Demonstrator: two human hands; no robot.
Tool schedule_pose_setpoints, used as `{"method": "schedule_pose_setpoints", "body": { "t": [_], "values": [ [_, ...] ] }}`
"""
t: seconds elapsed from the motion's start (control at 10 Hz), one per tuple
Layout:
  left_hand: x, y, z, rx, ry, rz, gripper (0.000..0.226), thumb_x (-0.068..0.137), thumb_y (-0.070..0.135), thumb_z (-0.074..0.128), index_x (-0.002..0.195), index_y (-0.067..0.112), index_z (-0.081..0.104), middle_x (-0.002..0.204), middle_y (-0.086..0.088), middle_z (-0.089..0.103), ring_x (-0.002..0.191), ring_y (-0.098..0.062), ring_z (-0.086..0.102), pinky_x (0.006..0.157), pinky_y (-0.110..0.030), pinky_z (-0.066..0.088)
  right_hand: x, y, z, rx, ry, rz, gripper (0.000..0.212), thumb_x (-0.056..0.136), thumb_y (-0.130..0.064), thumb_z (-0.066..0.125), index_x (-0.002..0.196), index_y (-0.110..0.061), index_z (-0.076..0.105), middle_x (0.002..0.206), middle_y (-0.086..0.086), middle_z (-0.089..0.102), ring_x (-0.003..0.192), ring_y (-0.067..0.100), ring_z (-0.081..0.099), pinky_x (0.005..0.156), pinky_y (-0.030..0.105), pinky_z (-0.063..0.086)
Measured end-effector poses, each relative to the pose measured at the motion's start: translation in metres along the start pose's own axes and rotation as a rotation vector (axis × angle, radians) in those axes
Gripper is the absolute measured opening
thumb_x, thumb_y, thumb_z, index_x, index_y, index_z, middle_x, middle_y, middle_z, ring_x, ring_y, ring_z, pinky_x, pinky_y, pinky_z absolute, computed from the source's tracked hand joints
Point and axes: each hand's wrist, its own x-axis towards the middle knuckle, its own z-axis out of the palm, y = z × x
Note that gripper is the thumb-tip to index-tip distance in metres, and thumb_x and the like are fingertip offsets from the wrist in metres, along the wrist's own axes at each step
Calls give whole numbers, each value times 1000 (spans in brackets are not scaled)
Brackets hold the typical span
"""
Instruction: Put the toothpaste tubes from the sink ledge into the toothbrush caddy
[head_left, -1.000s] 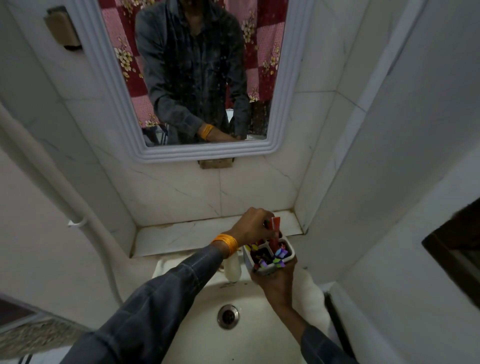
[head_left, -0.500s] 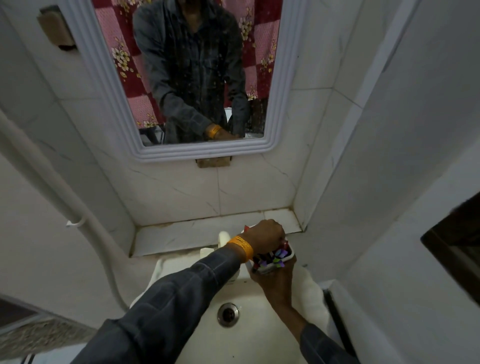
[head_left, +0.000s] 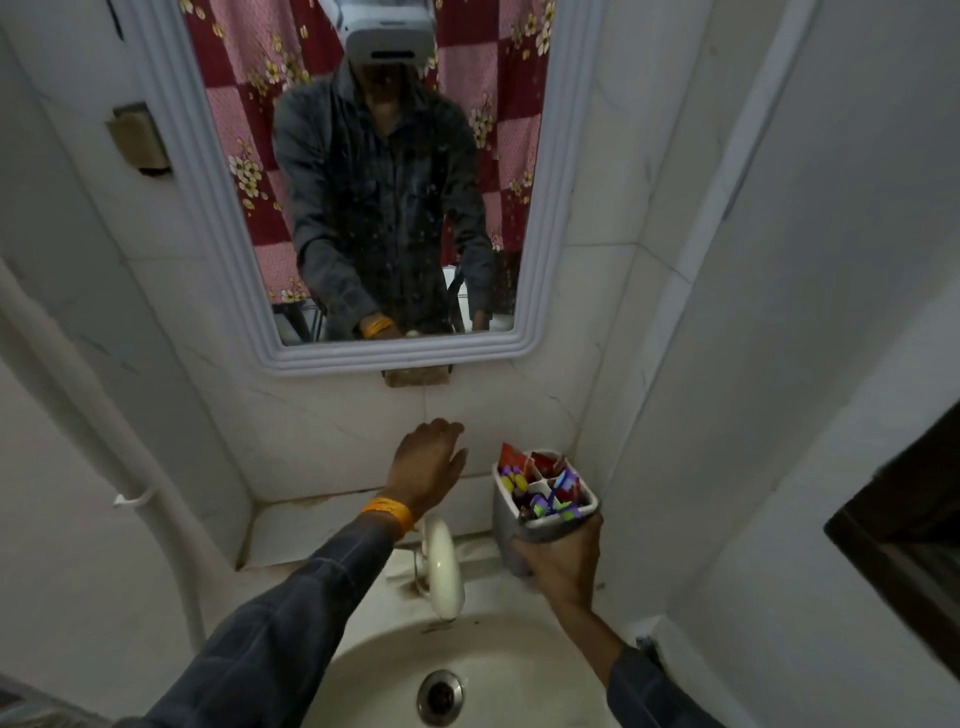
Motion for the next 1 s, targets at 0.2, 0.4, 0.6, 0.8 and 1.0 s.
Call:
{"method": "schedule_pose_setpoints", "body": {
  "t": [0.2, 0.4, 0.6, 0.8, 1.0],
  "values": [
    [13, 12, 20, 95, -50, 61, 54, 90, 36, 60, 137, 11, 52, 135, -19, 58, 116, -39, 60, 91, -48, 50, 64, -22, 4, 0, 94, -17, 136, 33, -51, 89, 151, -6, 41, 144, 18, 59, 131, 34, 61, 107, 50, 55],
    [28, 13, 49, 98, -170, 86, 62, 95, 44, 44, 149, 13, 37, 154, -17, 40, 138, -38, 42, 110, -55, 34, 92, 22, 21, -95, 123, 29, 125, 39, -28, 102, 147, -6, 42, 137, 19, 60, 128, 39, 61, 107, 54, 55],
    [36, 12, 55, 104, -190, 99, 62, 97, 43, 43, 152, 15, 31, 158, -14, 33, 144, -34, 33, 118, -51, 24, 100, 56, 36, -40, 70, 51, 131, 37, -48, 96, 148, -7, 40, 135, 16, 64, 126, 38, 65, 107, 56, 56],
    [29, 12, 40, 92, -121, 77, 62, 93, 48, 36, 144, 13, 44, 146, -16, 50, 133, -36, 48, 110, -50, 37, 68, 28, 12, -182, 15, -9, 139, 45, -36, 106, 157, -9, 29, 146, 13, 45, 137, 35, 49, 113, 54, 51],
    [13, 28, -4, 106, 94, 99, 48, 94, 36, 50, 135, 11, 54, 130, -15, 62, 116, -33, 61, 95, -41, 51, 47, -35, -8, -405, 125, -406, 112, 70, -66, 79, 154, -5, 39, 149, 20, 49, 139, 39, 47, 115, 58, 44]
  ]
}}
